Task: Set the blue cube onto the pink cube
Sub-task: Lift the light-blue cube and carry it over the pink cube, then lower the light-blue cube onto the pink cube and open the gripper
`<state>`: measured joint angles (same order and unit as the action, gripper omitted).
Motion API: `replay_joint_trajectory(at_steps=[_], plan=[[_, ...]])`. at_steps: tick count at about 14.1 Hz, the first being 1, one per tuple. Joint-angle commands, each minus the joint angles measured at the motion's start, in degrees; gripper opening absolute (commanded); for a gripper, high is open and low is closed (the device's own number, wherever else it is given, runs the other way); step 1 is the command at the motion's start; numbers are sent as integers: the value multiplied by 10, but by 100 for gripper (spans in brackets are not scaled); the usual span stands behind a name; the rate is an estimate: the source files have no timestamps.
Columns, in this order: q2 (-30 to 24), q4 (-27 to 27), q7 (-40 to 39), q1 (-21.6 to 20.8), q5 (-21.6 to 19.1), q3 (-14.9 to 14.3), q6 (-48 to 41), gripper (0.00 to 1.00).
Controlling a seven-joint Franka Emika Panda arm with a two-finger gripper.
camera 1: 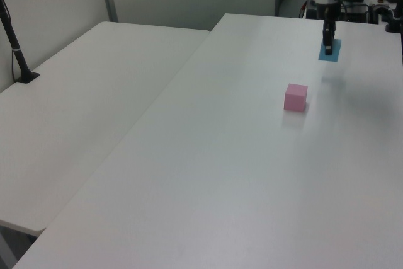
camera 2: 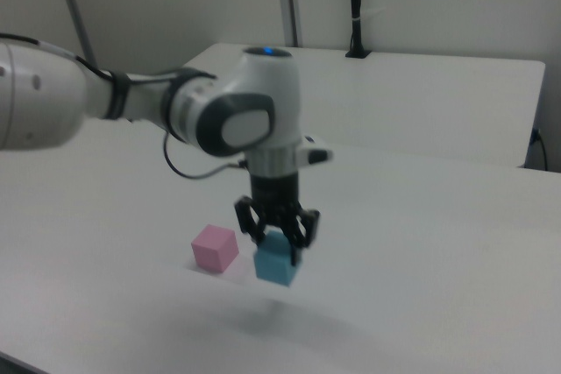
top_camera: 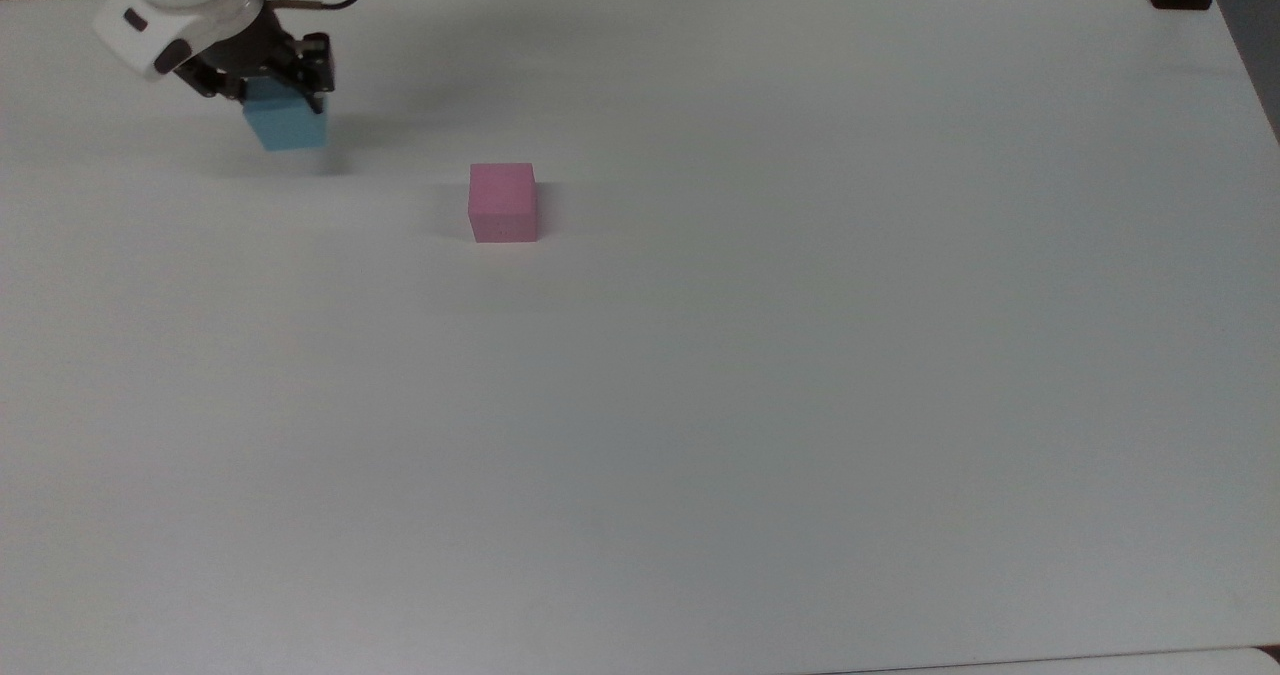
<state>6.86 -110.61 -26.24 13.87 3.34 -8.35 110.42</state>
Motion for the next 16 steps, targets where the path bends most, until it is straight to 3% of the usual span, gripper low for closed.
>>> replay_joint_trajectory(at_steps=[1, 5, 7, 16], plan=[[-15, 26, 78, -2, -10, 68, -40, 63], [-10, 27, 152, -3, -9, 138, -34, 63], [-9, 27, 173, -3, -8, 159, -34, 63], [20, 21, 257, -30, 13, 173, 15, 63]])
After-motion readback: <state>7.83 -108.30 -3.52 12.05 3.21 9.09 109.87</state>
